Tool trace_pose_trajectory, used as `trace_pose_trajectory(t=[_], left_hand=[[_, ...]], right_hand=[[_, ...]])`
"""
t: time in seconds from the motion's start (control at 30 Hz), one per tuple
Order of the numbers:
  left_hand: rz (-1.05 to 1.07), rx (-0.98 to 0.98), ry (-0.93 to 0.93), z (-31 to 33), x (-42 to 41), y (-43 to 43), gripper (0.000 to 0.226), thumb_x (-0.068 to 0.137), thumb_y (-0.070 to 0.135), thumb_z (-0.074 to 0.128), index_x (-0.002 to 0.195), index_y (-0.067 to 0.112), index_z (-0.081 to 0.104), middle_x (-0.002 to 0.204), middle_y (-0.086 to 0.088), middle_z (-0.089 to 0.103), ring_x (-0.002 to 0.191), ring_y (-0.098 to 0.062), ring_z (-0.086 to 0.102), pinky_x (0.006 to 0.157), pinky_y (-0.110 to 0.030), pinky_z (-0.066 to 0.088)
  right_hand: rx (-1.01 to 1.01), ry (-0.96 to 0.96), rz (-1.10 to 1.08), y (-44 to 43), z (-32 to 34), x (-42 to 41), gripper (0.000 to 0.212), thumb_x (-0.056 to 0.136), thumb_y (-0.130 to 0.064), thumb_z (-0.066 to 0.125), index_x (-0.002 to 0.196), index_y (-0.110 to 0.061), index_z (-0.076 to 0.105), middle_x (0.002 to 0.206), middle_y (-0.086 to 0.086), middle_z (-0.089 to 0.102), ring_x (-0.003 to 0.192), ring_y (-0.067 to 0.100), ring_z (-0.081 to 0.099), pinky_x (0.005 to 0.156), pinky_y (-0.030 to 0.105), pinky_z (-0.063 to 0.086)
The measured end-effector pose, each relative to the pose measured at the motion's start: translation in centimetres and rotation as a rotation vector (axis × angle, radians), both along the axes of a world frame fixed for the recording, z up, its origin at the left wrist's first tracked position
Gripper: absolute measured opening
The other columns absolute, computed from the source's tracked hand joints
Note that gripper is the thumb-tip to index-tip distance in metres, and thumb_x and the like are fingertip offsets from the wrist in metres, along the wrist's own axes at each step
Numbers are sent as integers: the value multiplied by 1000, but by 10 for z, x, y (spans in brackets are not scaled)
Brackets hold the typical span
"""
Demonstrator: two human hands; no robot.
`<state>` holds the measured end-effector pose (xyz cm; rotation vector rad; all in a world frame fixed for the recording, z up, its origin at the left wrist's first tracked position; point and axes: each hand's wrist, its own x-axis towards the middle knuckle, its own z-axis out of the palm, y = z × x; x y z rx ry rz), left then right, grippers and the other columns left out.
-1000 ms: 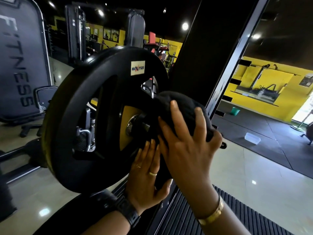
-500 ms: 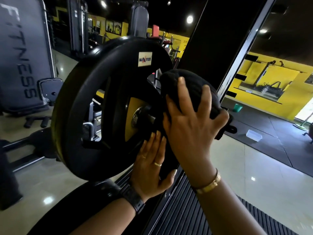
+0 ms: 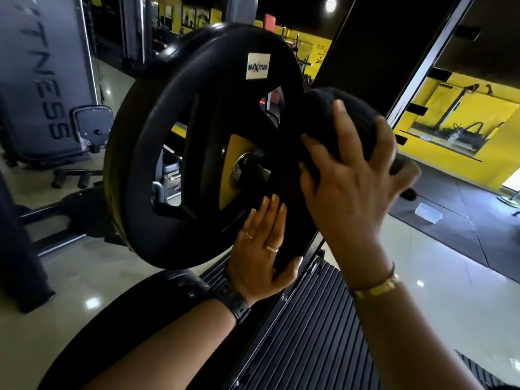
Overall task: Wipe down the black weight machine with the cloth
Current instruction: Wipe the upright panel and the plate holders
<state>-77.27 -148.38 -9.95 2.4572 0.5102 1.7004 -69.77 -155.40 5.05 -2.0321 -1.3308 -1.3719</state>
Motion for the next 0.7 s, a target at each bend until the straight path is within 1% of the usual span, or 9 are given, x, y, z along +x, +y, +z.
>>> trace_pose_trajectory(t=[0.07,0.13,0.2,0.27,0.33,0.4,0.57,0.63,0.7], left_hand=[[-3,-15,7,-7,-3,-2,69,97,54,29,146,5,26,155,-13,22,150,-19,10,121,-38,16],[13,-20,32,-23,-8,-6,70,98,55,28,152,10,20,161,-8,14,150,-20,10,121,-37,13],[25,-24,56,-46,-17,-14,73,98,57,25,156,14,10,164,-2,4,150,-20,10,122,-35,9],[34,-41,73,-70,-25,-23,74,99,57,25,156,14,7,164,-1,3,150,-21,11,122,-35,9],[55,-55,97,-89,-31,-28,74,98,57,24,156,14,6,164,-2,3,150,-20,10,122,-35,9],[58,-38,114,-100,-34,-27,74,98,58,22,156,15,3,164,-1,1,150,-19,9,122,-35,8],[59,22,104,-107,-33,-16,73,99,59,18,156,17,2,164,0,0,150,-17,7,122,-35,8],[64,27,84,-109,-32,-15,72,99,58,18,156,17,3,164,1,1,150,-17,8,122,-35,10],[68,36,65,-111,-32,-16,71,99,57,20,156,17,5,164,1,2,150,-17,10,122,-36,11]], right_hand=[[-17,-102,-59,11,-3,-6,44,89,-45,50,131,-32,54,152,-1,27,132,35,18,94,57,25],[-40,-181,-82,12,-13,-10,45,92,-45,48,135,-29,51,153,-1,31,133,36,21,95,54,25],[-73,-228,-55,5,-27,-11,45,93,-45,50,135,-30,52,153,-2,35,135,36,23,97,54,25],[-102,-252,-12,-5,-42,-9,43,92,-45,54,133,-33,53,152,-5,36,136,34,24,98,52,25],[-106,-221,33,-19,-55,-5,42,91,-44,55,133,-36,53,152,-8,35,136,33,24,98,51,25],[-116,-138,67,-31,-59,1,43,90,-46,52,132,-39,51,154,-8,27,138,33,19,98,52,25],[-53,13,45,-18,-36,-2,43,89,-49,43,127,-35,57,152,-6,24,135,33,14,95,58,27],[-13,-19,2,-4,-37,-11,40,93,-49,43,127,-33,57,151,-6,22,134,34,16,94,59,29],[14,-127,-51,7,-49,-18,38,95,-47,46,127,-31,57,149,-5,24,133,34,22,95,56,29]])
